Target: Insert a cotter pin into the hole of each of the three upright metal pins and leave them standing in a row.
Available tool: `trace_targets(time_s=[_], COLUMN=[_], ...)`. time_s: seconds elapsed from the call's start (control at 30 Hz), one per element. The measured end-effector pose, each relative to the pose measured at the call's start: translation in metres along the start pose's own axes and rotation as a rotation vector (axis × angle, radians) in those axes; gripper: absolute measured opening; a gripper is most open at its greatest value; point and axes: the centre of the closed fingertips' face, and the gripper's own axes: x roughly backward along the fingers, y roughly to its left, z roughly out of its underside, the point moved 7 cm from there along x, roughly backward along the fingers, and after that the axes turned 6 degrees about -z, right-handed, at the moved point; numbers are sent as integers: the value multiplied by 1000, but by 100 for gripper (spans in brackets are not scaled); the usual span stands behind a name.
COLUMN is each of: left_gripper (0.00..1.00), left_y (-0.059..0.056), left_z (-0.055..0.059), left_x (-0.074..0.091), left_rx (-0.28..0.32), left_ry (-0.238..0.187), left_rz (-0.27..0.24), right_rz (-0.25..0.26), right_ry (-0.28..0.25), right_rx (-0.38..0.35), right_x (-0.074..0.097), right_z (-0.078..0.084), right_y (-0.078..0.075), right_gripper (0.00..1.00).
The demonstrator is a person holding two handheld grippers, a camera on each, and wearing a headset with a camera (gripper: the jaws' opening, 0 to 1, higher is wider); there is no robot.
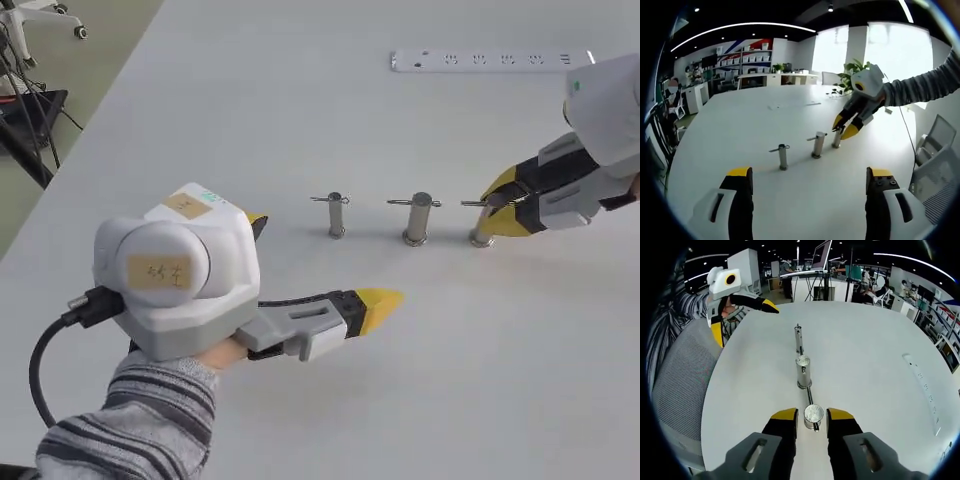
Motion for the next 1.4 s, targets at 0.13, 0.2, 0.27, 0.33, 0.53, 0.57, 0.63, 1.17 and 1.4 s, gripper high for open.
trace_targets(time_s=[0.13, 0.2, 0.27, 0.33, 0.53, 0.57, 0.63, 1.17, 1.4], left_gripper=[96, 98, 98, 99, 99, 99, 99, 96, 95], left_y=[0, 1, 1, 1, 3, 3, 4, 10, 11], left_z=[-2, -3, -4, -6, -13, -14, -14, -13, -8], left_x=[0, -1, -1, -1, 0, 0, 0, 5, 9], left_rx=[-9, -14, -13, -16, -18, -19, -19, -1, 19], left_ry=[4, 5, 7, 5, -7, -7, -4, 12, 15], left_rz=[5, 6, 6, 5, 4, 4, 3, -20, -39], right_rz=[31, 49, 57, 86, 151, 165, 193, 370, 437], right_ry=[-29, -65, -78, -103, -160, -167, -192, -273, -362], right_rx=[-22, -53, -91, -120, -228, -248, -280, -446, -539], right_x=[5, 9, 11, 13, 24, 25, 28, 34, 31], right_z=[-3, -6, -6, -1, -1, 0, -1, 2, -1], right_y=[2, 5, 7, 8, 19, 23, 29, 69, 83], right_gripper=[22, 26, 31, 36, 49, 52, 54, 65, 67])
